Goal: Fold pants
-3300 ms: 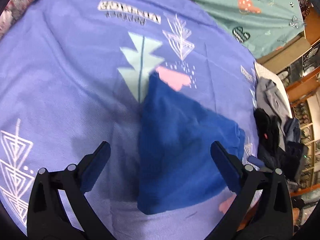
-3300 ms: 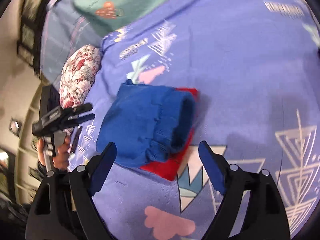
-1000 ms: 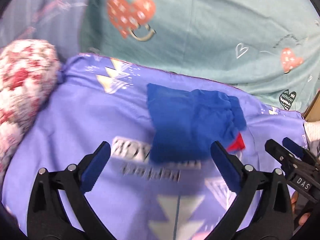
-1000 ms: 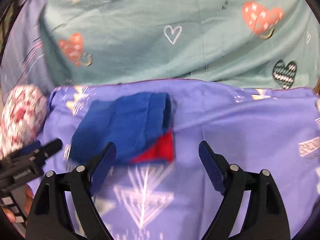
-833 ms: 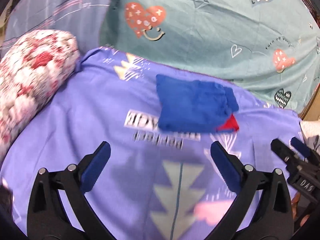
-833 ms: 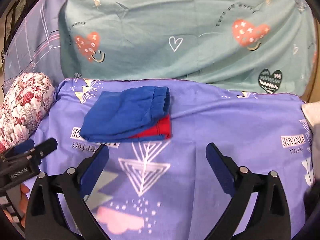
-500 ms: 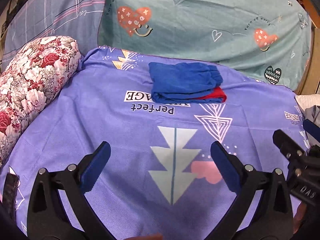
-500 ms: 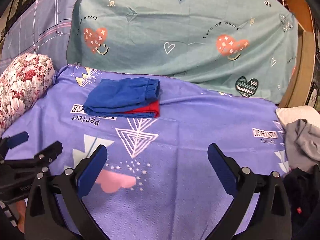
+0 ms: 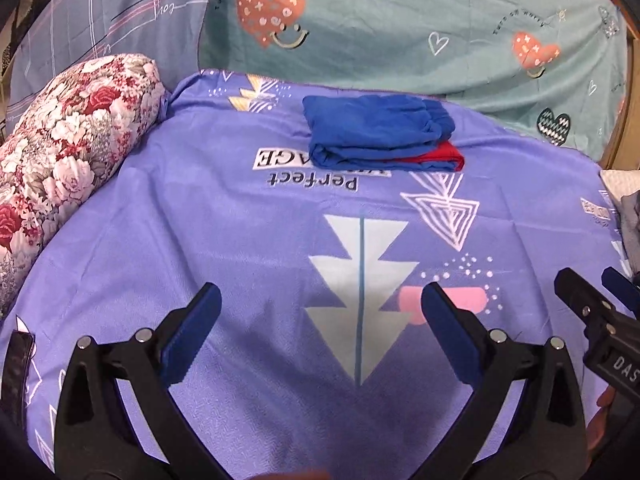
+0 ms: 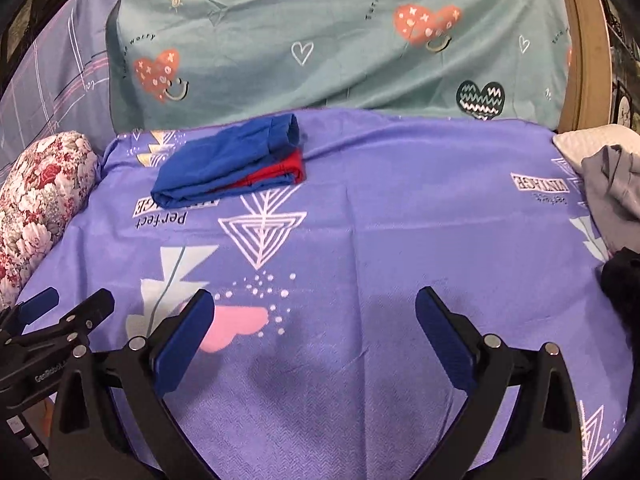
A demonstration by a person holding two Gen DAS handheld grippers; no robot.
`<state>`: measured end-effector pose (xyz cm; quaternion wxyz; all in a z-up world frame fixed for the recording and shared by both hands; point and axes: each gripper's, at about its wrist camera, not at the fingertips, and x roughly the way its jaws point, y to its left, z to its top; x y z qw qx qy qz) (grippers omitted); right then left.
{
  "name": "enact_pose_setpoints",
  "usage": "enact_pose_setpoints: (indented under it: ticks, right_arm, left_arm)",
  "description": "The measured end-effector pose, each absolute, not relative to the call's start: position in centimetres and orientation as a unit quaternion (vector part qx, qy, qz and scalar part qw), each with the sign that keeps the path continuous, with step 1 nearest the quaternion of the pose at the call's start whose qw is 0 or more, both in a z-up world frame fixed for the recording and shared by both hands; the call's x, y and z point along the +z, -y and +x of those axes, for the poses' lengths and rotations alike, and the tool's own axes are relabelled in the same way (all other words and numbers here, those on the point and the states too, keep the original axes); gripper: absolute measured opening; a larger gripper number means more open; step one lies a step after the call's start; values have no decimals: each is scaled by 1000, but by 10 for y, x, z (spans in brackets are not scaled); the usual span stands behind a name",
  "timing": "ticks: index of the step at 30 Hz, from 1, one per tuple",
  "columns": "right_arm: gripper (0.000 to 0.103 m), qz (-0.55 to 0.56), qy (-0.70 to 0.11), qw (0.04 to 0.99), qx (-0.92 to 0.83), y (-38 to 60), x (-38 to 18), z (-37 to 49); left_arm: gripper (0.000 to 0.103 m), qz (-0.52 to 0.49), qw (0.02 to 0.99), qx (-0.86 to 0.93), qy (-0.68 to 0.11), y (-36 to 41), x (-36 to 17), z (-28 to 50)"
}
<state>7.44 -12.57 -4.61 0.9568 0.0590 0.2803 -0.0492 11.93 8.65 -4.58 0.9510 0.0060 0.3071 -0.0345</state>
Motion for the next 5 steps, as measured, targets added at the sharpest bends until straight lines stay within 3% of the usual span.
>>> enact_pose_setpoints:
  ticks: [5]
  right_arm:
    - [101,45,-277,959,-46,120,-47,72]
  left_arm:
    - [101,8,949,-30,-313,-88,-50,123]
